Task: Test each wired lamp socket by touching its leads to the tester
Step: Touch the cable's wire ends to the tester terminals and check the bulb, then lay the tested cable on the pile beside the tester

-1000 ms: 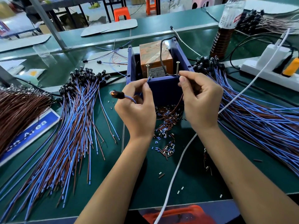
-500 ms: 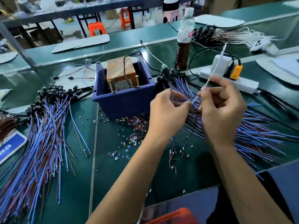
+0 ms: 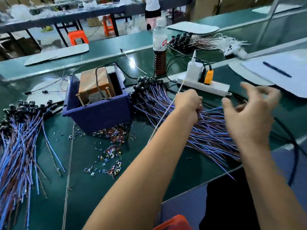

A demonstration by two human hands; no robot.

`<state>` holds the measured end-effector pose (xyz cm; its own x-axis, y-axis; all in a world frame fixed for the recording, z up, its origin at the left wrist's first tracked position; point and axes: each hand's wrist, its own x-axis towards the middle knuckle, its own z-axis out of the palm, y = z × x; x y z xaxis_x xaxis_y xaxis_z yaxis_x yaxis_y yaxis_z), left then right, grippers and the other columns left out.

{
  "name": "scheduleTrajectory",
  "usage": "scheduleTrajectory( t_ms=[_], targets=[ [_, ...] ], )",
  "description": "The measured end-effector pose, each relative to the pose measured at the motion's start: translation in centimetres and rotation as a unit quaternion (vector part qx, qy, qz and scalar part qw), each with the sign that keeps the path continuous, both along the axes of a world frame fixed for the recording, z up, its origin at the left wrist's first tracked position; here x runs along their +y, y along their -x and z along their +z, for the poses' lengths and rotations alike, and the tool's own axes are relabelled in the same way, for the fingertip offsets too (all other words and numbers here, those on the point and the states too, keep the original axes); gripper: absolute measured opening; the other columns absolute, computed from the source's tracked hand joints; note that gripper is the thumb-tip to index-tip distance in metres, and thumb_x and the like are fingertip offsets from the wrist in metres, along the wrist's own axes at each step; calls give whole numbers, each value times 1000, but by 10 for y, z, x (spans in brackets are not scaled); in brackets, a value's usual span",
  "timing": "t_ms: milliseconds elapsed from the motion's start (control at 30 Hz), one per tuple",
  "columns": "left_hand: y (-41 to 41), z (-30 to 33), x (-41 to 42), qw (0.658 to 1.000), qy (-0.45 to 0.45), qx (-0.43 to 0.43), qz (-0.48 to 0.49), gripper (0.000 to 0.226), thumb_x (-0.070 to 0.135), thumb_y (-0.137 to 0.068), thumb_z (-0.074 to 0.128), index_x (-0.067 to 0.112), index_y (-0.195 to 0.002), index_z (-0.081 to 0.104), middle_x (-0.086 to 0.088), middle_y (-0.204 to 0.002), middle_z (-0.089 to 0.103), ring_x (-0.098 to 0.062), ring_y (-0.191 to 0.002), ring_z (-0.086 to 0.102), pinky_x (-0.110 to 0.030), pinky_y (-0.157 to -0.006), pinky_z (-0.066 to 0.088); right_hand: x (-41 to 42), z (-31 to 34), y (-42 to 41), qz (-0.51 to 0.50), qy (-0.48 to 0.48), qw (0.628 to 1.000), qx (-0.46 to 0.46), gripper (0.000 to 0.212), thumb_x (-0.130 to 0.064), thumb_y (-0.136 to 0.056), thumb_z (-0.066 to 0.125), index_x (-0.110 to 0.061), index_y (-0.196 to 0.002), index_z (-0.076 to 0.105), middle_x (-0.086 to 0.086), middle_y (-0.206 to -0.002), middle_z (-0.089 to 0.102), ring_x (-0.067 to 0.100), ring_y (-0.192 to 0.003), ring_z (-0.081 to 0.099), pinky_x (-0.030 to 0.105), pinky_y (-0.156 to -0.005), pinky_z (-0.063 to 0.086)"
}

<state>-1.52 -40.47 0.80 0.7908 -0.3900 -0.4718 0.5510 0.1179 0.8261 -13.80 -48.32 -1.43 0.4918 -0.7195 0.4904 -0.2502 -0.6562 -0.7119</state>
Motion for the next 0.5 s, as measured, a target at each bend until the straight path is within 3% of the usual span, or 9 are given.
scheduleTrajectory(
  t_ms=[67, 167, 267, 333, 367, 433, 500],
  targets=[
    [-12, -2, 4, 996, 46, 26, 74, 30, -5, -102, 24, 11, -80, 38, -5, -65, 37, -6, -24, 26, -12, -29, 19, 13, 4, -7, 66, 84, 991, 80, 48, -44, -97, 66, -16, -136, 67, 15, -135, 51, 35, -116, 53, 38, -103, 40],
    [-21, -4, 13, 986, 82, 26, 143, 30, -9, -102, 30, 8, -80, 43, -5, -58, 45, -6, -32, 32, -15, -30, 24, 36, 8, -26, 158, 119, 955, 221, 54, -55, -102, 48, -23, -142, 62, 8, -133, 61, 35, -125, 42, 45, -98, 33],
    [-27, 3, 25, 972, 125, -10, 198, 31, -6, -105, 33, 7, -81, 48, -7, -68, 52, -9, -49, 43, -14, -39, 39, 48, 8, -37, 234, 48, 952, 191, 52, -46, -105, 53, -23, -151, 46, 6, -112, 73, 34, -115, 60, 50, -101, 40],
    [-30, 5, 37, 968, 123, -53, 210, 32, -2, -107, 37, 7, -81, 52, -8, -72, 56, -12, -55, 51, -17, -50, 49, 49, 8, -39, 266, 1, 955, 134, 43, -34, -103, 63, -22, -143, 52, 3, -92, 76, 29, -94, 69, 49, -94, 50],
    [-33, 5, 44, 969, 86, -95, 209, 30, 1, -107, 41, 7, -81, 55, -9, -74, 59, -15, -59, 57, -23, -58, 55, 48, 8, -40, 270, -3, 956, 115, 33, -29, -102, 65, -22, -134, 59, 1, -84, 74, 23, -83, 69, 44, -86, 54],
    [-41, 2, 59, 948, -113, -238, 180, 26, 12, -105, 53, 6, -83, 64, -10, -80, 68, -23, -74, 68, -34, -75, 60, 46, 10, -41, 268, 9, 958, 105, 15, -25, -101, 67, -22, -116, 68, -2, -79, 71, 12, -69, 64, 34, -72, 53],
    [-47, -2, 76, 857, -318, -377, 147, 27, 23, -103, 59, 5, -86, 68, -6, -80, 70, -23, -78, 69, -34, -77, 57, 43, 11, -43, 265, 25, 955, 132, 8, -25, -100, 68, -23, -108, 70, -4, -75, 66, 12, -66, 59, 32, -67, 48]
  ],
)
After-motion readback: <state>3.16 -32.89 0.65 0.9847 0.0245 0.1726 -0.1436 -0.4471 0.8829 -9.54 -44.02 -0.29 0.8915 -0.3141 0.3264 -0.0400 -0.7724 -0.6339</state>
